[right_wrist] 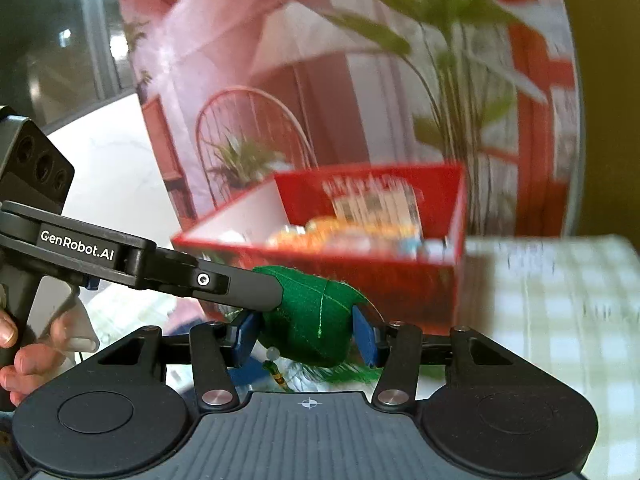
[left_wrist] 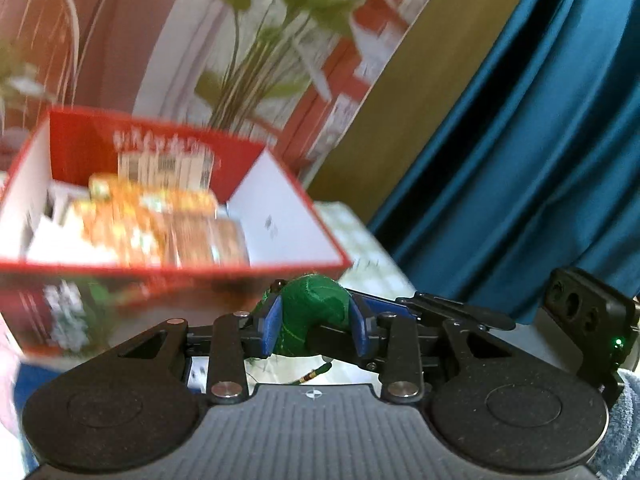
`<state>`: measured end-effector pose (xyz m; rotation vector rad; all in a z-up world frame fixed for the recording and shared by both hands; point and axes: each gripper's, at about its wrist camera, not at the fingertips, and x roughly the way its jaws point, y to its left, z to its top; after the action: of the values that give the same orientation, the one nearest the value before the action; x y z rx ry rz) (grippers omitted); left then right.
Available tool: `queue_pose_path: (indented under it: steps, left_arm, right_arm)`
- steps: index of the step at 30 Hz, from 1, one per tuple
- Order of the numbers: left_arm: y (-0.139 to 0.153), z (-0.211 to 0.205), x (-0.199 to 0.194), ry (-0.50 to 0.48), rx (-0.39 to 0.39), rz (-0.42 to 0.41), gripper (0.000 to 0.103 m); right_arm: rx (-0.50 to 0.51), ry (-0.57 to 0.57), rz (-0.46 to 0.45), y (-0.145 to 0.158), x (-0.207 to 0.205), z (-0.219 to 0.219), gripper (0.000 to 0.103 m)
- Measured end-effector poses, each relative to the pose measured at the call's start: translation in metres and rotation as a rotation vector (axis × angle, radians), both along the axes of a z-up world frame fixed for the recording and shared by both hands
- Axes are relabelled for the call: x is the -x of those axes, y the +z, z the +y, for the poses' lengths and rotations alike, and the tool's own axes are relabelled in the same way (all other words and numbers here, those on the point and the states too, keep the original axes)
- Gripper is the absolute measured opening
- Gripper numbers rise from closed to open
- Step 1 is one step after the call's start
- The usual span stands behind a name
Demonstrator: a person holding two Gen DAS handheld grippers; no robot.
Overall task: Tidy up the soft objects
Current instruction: 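Lift the green tinsel ball with both tools off the table, then carry the tinsel ball over the red box and open both tools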
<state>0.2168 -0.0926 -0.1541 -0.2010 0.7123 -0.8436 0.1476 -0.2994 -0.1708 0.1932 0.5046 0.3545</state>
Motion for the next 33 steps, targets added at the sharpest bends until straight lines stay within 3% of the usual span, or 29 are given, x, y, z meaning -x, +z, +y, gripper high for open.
queue_pose_path:
  steps: [8,12,16,20,25,33]
  left_arm:
    - [0.045,0.022,-0.022,0.026,0.027,-0.080,0.038]
    - [0.072,0.039,-0.035,0.065,0.079,-0.132,0.038]
    - [0.095,0.054,-0.047,0.101,0.119,-0.202,0.038]
    - [0.098,0.060,-0.062,0.130,0.108,-0.217,0.038]
    - [0.074,0.064,-0.081,0.153,0.104,-0.148,0.038]
    - [0.019,0.057,-0.104,0.172,0.044,-0.020,0.042]
  right_arm:
    - [0.029,0.044,-0.052,0.055,-0.037,0.019,0.046]
    - [0.023,0.058,-0.077,0.083,-0.062,0.032,0.046]
    - [0.028,0.064,-0.144,0.115,-0.088,0.046,0.047]
    - [0.104,0.071,-0.221,0.133,-0.108,0.068,0.047]
    - [0.151,0.079,-0.217,0.121,-0.128,0.086,0.047]
    - [0.167,0.054,-0.081,0.064,-0.150,0.096,0.047]
